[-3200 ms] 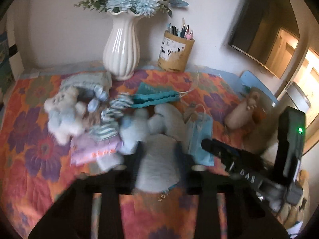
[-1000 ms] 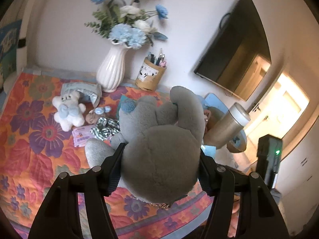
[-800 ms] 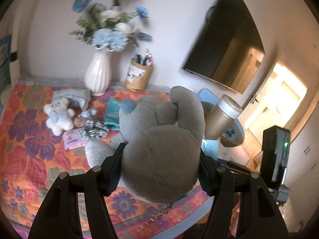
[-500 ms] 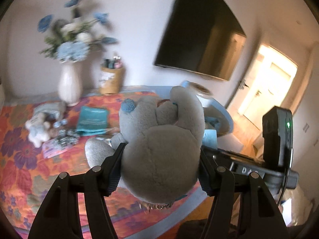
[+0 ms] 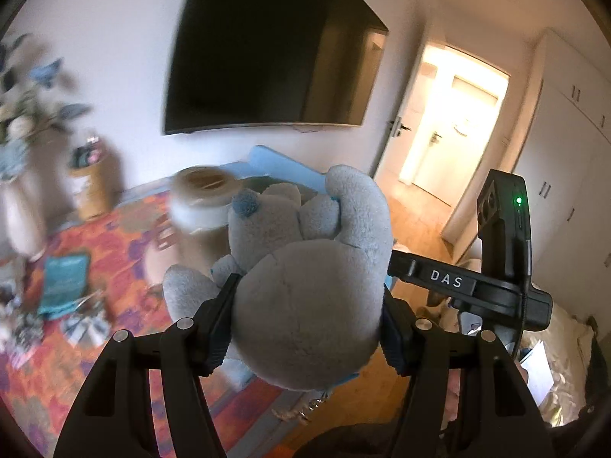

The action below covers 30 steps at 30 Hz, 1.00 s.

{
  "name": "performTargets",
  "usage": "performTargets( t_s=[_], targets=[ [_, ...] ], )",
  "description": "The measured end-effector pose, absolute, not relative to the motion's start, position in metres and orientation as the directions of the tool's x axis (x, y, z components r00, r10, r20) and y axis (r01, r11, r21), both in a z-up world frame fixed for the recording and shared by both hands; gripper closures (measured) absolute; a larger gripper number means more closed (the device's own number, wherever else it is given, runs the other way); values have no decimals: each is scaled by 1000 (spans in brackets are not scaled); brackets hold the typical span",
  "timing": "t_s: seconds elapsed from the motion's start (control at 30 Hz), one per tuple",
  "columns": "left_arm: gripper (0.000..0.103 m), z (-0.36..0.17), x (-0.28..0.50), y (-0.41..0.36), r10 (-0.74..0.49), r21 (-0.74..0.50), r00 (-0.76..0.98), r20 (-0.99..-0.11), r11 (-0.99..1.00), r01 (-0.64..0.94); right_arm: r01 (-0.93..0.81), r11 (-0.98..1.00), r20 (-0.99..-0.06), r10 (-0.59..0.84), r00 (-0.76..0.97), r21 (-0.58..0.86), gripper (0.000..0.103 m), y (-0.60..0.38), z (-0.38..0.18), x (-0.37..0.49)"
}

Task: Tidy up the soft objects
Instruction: 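Carry the face mask and grey plush toy with both tools to the bowl, then open both tools to drop the mask and plush toy into the bowl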

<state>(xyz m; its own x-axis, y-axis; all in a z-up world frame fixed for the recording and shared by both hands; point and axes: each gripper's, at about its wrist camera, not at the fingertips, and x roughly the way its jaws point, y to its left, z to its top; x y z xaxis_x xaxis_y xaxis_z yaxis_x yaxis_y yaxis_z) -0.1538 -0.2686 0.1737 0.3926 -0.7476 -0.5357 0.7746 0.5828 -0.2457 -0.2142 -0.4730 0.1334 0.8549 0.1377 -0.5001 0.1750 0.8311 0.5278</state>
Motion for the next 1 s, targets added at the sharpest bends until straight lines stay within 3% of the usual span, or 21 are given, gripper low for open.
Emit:
performTargets(
  t_s=[0.33, 0.6, 0.67, 0.73, 0.77, 0.87, 1.0],
  targets=[
    [41, 164, -115, -368, -759, -235, 385, -524, 564, 792, 270, 778, -468, 35, 883, 567, 74, -555, 137, -179],
    [40, 147, -83, -425, -634, -81, 564, -529, 700, 710, 371, 695, -503, -15, 864, 616, 74, -620, 108, -128],
    [39, 139, -74, -435, -610, -73, 581, -538, 721, 689, 374, 680, -508, -4, 862, 630, 70, -631, 102, -118],
    [28, 133, -68, -444, -578, -52, 611, -541, 748, 662, 383, 667, -527, 16, 850, 639, 43, -640, 95, -107],
    [21, 131, -67, -446, -576, -50, 614, -539, 750, 659, 378, 655, -527, 35, 849, 654, 39, -644, 91, -104],
    [8, 132, -70, -452, -597, -49, 606, -526, 732, 679, 356, 643, -512, 66, 857, 678, 39, -653, 86, -104],
    [6, 133, -82, -455, -607, -19, 598, -524, 710, 704, 356, 633, -510, 71, 857, 687, 39, -658, 83, -116]
  ],
)
